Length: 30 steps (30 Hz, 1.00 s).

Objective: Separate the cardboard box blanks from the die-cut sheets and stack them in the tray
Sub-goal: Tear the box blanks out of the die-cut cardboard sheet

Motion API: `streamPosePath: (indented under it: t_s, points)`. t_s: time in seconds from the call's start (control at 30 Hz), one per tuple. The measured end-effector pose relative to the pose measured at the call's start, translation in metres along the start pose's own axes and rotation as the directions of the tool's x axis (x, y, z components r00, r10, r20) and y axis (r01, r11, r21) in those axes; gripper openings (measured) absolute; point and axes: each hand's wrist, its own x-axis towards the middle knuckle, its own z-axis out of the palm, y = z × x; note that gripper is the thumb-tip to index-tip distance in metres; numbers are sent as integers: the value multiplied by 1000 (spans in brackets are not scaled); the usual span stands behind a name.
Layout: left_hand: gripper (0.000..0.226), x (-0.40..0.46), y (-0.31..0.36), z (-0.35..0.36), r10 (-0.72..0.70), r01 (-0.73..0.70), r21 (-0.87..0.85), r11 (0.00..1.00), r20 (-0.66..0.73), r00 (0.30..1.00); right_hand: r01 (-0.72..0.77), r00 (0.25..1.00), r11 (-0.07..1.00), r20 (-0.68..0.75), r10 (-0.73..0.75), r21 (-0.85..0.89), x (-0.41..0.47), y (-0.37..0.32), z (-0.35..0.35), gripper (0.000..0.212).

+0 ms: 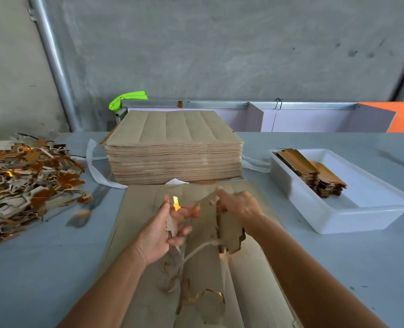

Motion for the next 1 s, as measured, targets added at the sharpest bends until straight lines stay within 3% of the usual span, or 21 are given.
streamPosePath:
  t_s: [0.1,0.27,0.43,0.5,0.53,0.6,0.7,0.83,0.9,0.97,1.0]
  points:
    - [69,-2,0,9,-48,45,26,999,116,992,-11,1000,1000,28,11,-7,9,-10,4,60]
    - [72,-10,3,15,-109,73,109,991,370,923,-58,997,994,53,63,-93,22,-2,8,34]
    - [74,-16,18,0,47,-5,-98,995,425,904,-65,997,987,20,69,-150,31,10,8,42]
    - [77,-16,26,-5,114,-50,-190,981,343,932,-65,997,985,40,72,-158,30,13,9,42]
    - [76,-15,27,-6,119,-75,-182,980,239,964,-70,995,986,58,80,-153,28,12,9,42]
    - [65,-11,24,-8,104,-103,25,994,-62,993,-86,992,989,78,96,-121,25,8,10,43]
    - [46,-5,8,-8,104,40,363,931,-369,924,-93,989,996,114,93,-6,25,2,16,40]
    - [28,2,0,-2,169,84,444,892,-501,849,65,993,997,99,-68,41,22,0,25,8]
    - [25,7,9,2,297,105,569,815,-566,769,165,986,986,-1,-165,7,21,3,26,22]
    - [57,11,23,4,478,183,776,604,-536,695,277,959,961,-58,-277,4,15,5,23,23]
    - [73,12,30,7,573,150,846,512,-466,675,339,939,941,-62,-338,-9,10,5,22,22]
